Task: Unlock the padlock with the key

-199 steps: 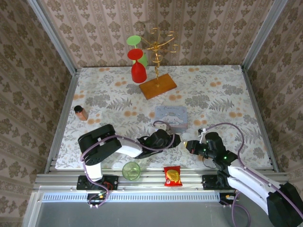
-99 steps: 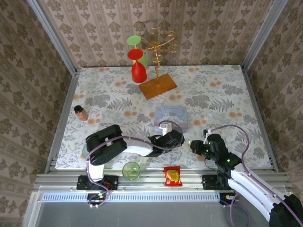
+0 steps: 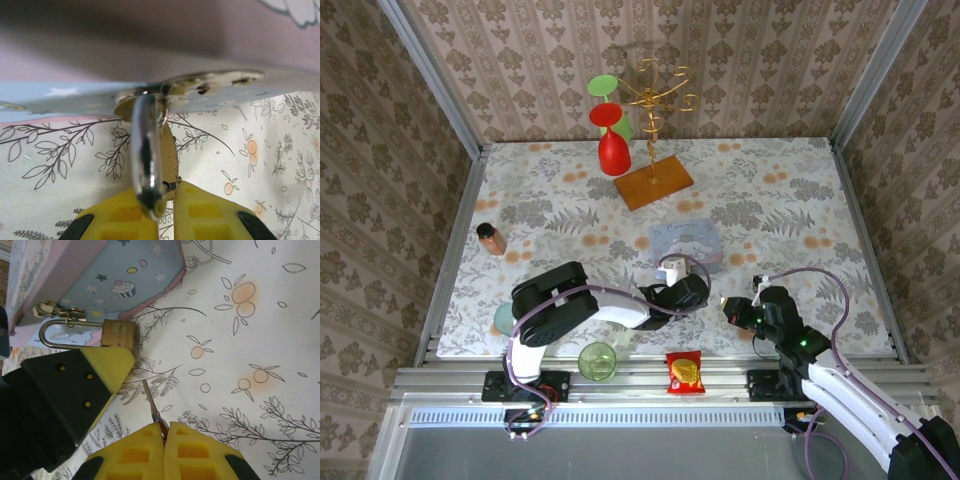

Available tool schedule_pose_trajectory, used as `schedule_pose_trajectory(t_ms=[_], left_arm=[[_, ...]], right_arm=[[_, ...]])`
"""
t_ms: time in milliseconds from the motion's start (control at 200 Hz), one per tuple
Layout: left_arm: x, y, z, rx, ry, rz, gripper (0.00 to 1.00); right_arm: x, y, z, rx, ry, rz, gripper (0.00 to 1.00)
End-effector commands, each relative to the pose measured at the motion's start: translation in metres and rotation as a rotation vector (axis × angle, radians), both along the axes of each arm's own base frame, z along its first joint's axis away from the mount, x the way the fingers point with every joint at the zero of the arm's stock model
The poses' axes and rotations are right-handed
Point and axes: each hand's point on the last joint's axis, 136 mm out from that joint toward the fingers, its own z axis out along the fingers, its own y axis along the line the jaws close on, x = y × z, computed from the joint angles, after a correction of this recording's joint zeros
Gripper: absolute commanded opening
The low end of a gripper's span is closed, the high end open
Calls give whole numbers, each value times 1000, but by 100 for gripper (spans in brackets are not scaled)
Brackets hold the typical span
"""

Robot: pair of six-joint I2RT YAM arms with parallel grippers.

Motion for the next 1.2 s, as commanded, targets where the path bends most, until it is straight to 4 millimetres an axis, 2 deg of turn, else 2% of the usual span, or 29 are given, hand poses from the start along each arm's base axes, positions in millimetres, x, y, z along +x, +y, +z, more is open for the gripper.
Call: schedule_pose_trajectory(t_ms=[0, 115, 255, 350, 430, 600, 855, 1025, 1195], left_arm=[[-25, 40, -44, 171, 109, -58, 12], [-26, 59, -35, 195, 78, -25, 12], [-20, 89, -49, 173, 116, 43, 14], [-18, 82, -40, 132, 103, -17, 28], [-21, 79, -28, 139, 66, -47, 31], [-18, 100, -26, 171, 44, 32, 46], [-8, 79, -23, 120, -16, 81, 48], [-5, 69, -25, 195, -96, 88, 48], [0, 60, -31, 193, -104, 86, 47]], right_arm=[[0, -2, -4, 2, 7, -13, 0], [3, -3, -3, -25, -3, -9, 0], [9, -2, 4, -47, -17, 3, 0], [12, 2, 9, -58, -26, 29, 0], [14, 2, 9, -71, -23, 32, 0], [17, 2, 10, -63, -25, 25, 0], [16, 0, 9, -62, -29, 15, 0], [14, -3, 11, -50, -43, -1, 0], [10, -4, 12, -40, -50, -3, 0]])
